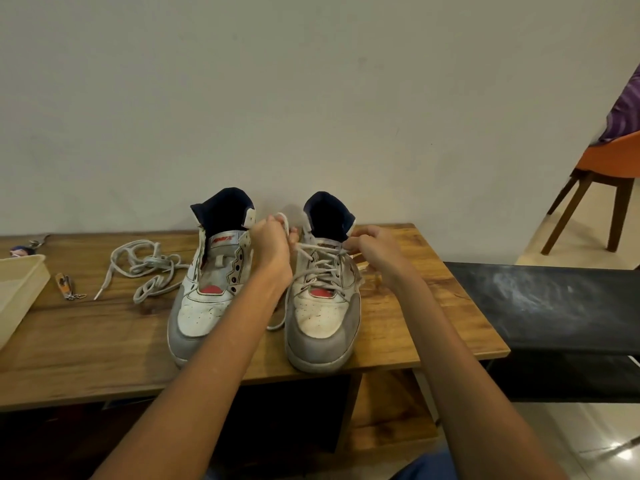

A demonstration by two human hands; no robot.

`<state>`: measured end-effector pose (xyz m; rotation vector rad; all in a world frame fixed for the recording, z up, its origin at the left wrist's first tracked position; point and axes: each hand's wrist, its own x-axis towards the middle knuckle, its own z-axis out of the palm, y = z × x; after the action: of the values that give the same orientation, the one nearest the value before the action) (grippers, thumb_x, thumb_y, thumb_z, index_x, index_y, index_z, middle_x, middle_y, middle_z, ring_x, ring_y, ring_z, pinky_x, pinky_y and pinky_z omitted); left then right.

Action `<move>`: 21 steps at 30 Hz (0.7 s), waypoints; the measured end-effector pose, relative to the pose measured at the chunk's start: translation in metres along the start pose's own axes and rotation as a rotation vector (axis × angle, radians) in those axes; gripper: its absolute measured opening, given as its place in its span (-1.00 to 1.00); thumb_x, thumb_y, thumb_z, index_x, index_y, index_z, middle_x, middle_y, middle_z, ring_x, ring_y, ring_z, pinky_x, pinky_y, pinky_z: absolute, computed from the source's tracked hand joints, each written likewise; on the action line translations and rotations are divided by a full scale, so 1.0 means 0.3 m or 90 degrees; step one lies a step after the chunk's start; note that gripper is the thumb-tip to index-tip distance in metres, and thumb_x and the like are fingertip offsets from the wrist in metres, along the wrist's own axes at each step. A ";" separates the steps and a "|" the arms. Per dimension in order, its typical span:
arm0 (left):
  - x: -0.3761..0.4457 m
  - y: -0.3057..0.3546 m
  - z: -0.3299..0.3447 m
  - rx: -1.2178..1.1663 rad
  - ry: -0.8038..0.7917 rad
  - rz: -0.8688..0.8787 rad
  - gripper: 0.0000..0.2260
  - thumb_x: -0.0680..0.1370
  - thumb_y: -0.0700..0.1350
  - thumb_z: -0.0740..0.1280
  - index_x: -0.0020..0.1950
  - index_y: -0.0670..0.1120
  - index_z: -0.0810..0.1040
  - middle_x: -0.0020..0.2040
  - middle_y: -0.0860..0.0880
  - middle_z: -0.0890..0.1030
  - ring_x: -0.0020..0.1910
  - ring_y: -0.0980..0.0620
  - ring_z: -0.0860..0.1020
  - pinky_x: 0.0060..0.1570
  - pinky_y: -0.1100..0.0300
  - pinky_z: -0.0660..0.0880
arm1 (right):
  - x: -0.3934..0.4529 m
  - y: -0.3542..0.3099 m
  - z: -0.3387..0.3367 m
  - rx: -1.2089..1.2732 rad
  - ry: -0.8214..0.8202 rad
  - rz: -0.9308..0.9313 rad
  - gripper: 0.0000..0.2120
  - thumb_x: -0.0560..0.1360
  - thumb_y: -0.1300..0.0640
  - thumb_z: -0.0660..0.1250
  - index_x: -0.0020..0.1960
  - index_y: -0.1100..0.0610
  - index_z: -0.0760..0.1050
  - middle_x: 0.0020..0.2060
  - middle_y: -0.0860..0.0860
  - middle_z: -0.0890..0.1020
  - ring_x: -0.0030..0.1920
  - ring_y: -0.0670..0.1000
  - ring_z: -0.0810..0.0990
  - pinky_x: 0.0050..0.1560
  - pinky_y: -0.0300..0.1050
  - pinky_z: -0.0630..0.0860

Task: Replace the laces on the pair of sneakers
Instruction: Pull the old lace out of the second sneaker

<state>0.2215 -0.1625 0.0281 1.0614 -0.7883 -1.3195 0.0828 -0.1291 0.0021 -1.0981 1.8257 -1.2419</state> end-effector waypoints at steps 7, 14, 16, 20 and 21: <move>-0.010 -0.087 0.011 0.727 -0.086 0.402 -0.69 0.53 0.07 0.31 0.00 -0.18 0.43 -0.13 -0.09 0.51 -0.22 0.04 0.43 -0.33 0.30 0.27 | 0.000 -0.003 0.021 -0.055 0.030 -0.040 -0.86 0.42 0.17 0.35 -0.22 -0.03 0.44 -0.14 0.00 0.63 -0.04 0.04 0.60 0.02 0.05 0.56; -0.016 -0.032 -0.010 0.765 -0.008 0.370 -0.59 0.56 0.03 0.29 0.24 -0.22 0.31 -0.05 -0.08 0.50 -0.22 0.07 0.42 -0.39 0.33 0.33 | -0.004 -0.005 0.022 -0.062 0.032 -0.049 -0.84 0.43 0.18 0.35 -0.21 -0.03 0.41 -0.18 -0.05 0.59 -0.03 0.03 0.59 0.01 0.04 0.55; 0.001 -0.007 -0.027 0.871 0.050 0.421 -0.50 0.54 0.09 0.30 0.31 -0.19 0.24 0.02 -0.14 0.51 -0.07 -0.05 0.50 -0.20 0.18 0.44 | -0.008 -0.008 0.021 -0.062 0.032 -0.047 -0.81 0.43 0.19 0.34 -0.24 -0.04 0.40 -0.18 -0.03 0.60 -0.03 0.05 0.59 0.01 0.04 0.54; -0.001 0.025 -0.012 0.868 0.002 0.602 -0.64 0.56 -0.01 0.29 0.29 -0.11 0.33 0.16 -0.09 0.49 0.11 -0.05 0.47 -0.07 0.15 0.41 | -0.007 -0.010 0.024 -0.066 0.035 -0.042 -0.87 0.43 0.19 0.34 -0.22 -0.01 0.43 -0.15 0.03 0.62 -0.03 0.07 0.60 0.01 0.07 0.55; -0.015 0.015 -0.001 0.835 -0.077 0.650 -0.70 0.56 -0.04 0.29 0.25 -0.09 0.39 0.13 -0.06 0.51 0.08 0.00 0.48 -0.10 0.22 0.37 | -0.007 -0.011 0.025 -0.065 0.035 -0.041 -0.90 0.43 0.19 0.34 -0.17 0.01 0.45 -0.13 0.03 0.63 -0.02 0.07 0.60 0.00 0.05 0.54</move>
<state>0.2228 -0.1584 0.0328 1.2017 -2.0454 0.1565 0.0911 -0.1307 0.0030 -1.1968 1.9281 -1.2384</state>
